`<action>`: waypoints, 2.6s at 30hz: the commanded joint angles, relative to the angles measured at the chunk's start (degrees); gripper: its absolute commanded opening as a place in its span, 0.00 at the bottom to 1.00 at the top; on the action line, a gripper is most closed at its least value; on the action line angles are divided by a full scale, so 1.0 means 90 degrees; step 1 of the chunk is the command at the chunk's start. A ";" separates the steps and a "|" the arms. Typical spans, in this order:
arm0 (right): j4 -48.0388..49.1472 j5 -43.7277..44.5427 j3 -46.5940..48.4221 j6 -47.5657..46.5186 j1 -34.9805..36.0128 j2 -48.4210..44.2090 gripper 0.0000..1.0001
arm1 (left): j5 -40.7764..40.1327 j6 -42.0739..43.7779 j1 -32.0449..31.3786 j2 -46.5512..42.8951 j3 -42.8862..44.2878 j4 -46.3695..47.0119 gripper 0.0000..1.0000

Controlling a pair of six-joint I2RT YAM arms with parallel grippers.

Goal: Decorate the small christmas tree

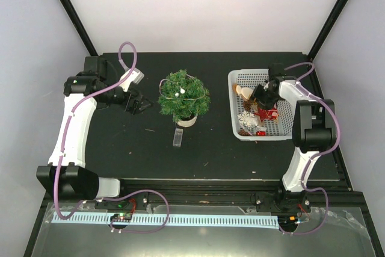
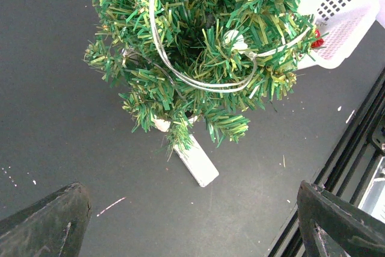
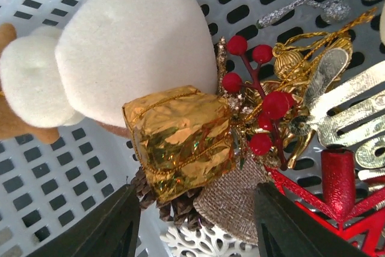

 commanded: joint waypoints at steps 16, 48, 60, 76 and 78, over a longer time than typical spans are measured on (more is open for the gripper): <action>0.0551 -0.0207 0.0297 -0.0039 -0.0005 0.0215 0.24 | 0.0243 -0.0068 0.0034 0.0057 -0.0111 0.0046 0.94; -0.0834 0.0862 0.0277 -0.0960 0.1321 -0.2769 0.01 | 0.0157 0.0087 0.0035 0.0294 0.0004 0.0061 0.94; -0.0599 -0.0570 0.1271 -0.1136 0.2793 -0.3443 0.01 | 0.0106 0.0095 0.0034 0.0302 -0.0087 0.0185 0.94; -0.0847 -0.0962 0.1846 -0.1305 0.3699 -0.2181 0.01 | 0.0134 -0.0043 0.0041 0.0085 -0.0293 0.0373 0.94; -0.0883 -0.0974 0.1894 -0.1313 0.3740 -0.2081 0.01 | 0.0126 -0.0030 0.0038 0.0065 -0.0324 0.0383 0.94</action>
